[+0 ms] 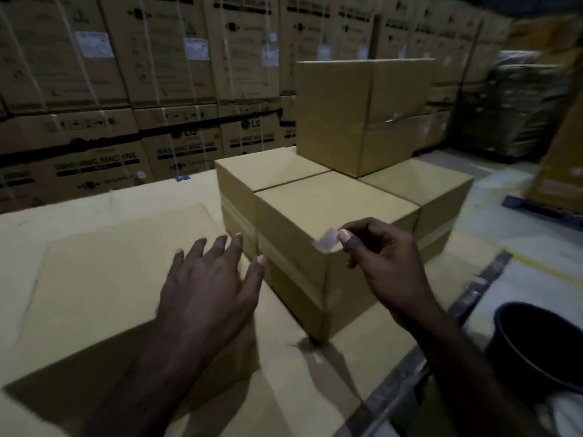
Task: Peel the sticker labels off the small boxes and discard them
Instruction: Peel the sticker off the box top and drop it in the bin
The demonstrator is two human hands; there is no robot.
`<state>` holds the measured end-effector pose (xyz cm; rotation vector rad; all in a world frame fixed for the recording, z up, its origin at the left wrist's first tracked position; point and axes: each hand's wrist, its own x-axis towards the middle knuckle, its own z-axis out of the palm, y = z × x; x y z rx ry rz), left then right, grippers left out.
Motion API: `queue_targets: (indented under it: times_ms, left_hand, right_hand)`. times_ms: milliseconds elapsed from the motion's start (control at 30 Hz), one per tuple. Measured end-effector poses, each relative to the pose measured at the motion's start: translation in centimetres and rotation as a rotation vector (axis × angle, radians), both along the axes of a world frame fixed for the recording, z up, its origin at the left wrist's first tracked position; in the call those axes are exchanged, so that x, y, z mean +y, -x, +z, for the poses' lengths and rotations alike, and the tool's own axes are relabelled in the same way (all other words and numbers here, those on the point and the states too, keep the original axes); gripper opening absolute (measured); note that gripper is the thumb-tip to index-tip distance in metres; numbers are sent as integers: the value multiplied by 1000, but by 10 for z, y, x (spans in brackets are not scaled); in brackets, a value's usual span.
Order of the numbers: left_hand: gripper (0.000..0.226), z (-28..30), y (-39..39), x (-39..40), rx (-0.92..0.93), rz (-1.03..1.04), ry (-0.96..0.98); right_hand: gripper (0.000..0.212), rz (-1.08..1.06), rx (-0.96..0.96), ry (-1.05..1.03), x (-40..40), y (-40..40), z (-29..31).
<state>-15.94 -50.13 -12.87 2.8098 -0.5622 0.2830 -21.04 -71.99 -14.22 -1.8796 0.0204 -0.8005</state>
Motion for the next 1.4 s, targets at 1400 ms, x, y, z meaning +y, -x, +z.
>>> queue_targets:
  times_ms: [1400]
  left_hand:
    - [44,-175,80,-683,164,-957,-3]
  right_hand:
    - [5,-847,621,-31,-559,185,-186]
